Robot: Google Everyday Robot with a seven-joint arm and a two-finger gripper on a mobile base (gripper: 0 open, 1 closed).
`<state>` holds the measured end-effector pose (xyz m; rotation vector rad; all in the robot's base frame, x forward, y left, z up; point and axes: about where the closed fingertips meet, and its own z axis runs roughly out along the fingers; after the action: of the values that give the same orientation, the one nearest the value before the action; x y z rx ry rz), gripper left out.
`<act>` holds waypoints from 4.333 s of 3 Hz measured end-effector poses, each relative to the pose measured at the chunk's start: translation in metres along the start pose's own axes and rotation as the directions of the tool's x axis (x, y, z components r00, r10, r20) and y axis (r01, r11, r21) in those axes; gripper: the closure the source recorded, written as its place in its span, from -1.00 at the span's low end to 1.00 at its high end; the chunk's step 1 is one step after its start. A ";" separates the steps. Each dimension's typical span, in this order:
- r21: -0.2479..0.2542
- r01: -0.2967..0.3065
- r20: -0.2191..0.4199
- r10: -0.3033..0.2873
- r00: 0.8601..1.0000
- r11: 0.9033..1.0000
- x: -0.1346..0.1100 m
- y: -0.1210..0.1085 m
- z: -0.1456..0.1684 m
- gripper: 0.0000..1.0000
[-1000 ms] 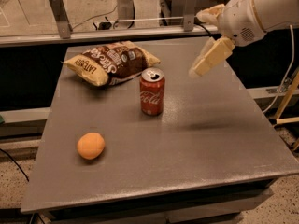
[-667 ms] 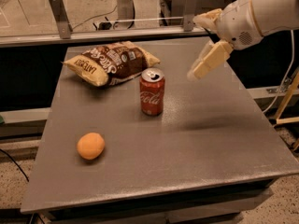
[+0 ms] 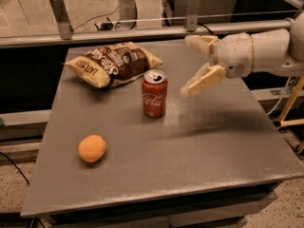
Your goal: Knock coke can over
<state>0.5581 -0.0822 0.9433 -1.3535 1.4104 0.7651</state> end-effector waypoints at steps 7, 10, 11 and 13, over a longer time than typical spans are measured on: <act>-0.117 -0.191 0.190 0.210 0.959 0.975 0.008 0.045 0.074 -0.27; -0.096 -0.221 0.162 0.234 0.959 0.971 -0.002 0.030 0.059 1.00; -0.108 -0.113 -0.012 0.112 0.994 0.988 -0.025 0.012 0.041 1.00; -0.363 0.169 -0.495 -0.343 0.798 0.916 -0.053 0.042 0.038 1.00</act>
Offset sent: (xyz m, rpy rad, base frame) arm -0.0478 0.0543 0.0012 0.2910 0.0746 0.2185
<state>0.5195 -0.0222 0.9731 -2.0867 1.5289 0.4225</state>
